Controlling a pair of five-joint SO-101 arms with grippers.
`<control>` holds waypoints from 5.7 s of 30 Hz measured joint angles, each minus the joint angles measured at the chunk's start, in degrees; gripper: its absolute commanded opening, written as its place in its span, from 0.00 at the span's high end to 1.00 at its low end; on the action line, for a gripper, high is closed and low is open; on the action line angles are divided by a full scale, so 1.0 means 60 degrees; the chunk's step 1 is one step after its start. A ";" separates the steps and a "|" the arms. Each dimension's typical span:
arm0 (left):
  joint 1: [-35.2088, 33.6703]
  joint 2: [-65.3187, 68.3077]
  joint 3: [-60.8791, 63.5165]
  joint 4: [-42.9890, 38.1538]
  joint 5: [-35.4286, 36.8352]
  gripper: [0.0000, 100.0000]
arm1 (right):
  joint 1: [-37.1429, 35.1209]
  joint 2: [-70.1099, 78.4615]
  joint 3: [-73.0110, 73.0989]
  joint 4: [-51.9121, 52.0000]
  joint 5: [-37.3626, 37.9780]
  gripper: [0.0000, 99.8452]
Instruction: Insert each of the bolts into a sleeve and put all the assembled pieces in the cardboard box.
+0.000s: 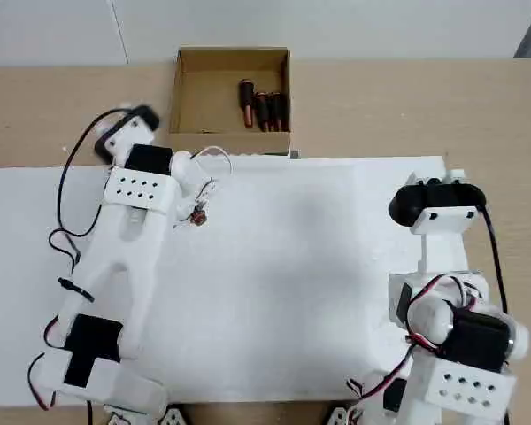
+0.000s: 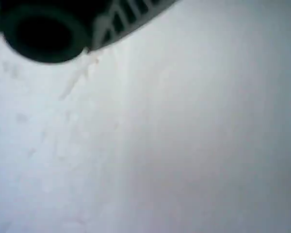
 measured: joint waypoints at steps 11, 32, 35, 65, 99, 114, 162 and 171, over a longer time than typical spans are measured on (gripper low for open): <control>-0.1597 0.0000 0.0000 0.0015 0.5846 0.99 | 0.0000 0.0000 0.0000 0.0000 0.0000 1.00; -0.1949 -0.0015 0.0000 0.0161 0.5289 0.78 | 0.0000 0.0000 0.0044 0.0000 0.0000 1.00; -0.1890 -0.0015 0.0000 0.0161 0.4147 0.78 | 0.0000 0.0000 0.0044 0.0000 0.0000 1.00; -0.2476 -0.0132 0.0000 0.0615 -1.4872 0.79 | 0.0000 0.0000 0.0044 0.0000 0.0000 1.00; -0.2007 0.2842 0.0000 -0.1788 -1.9429 0.86 | 0.0000 0.0000 0.0044 0.0000 0.0000 1.00; -0.1597 0.2828 -0.0044 -0.1480 -1.9429 1.00 | 0.0000 0.0000 0.0044 0.0000 0.0000 1.00; 0.0967 -1.1853 0.8249 -0.5407 -0.8396 1.00 | -0.2520 -0.6828 0.5495 -0.4029 -0.2403 1.00; 0.0967 -1.3187 1.0168 -0.7311 -0.6125 1.00 | -0.5729 -0.6828 0.6989 -0.6125 -0.2608 1.00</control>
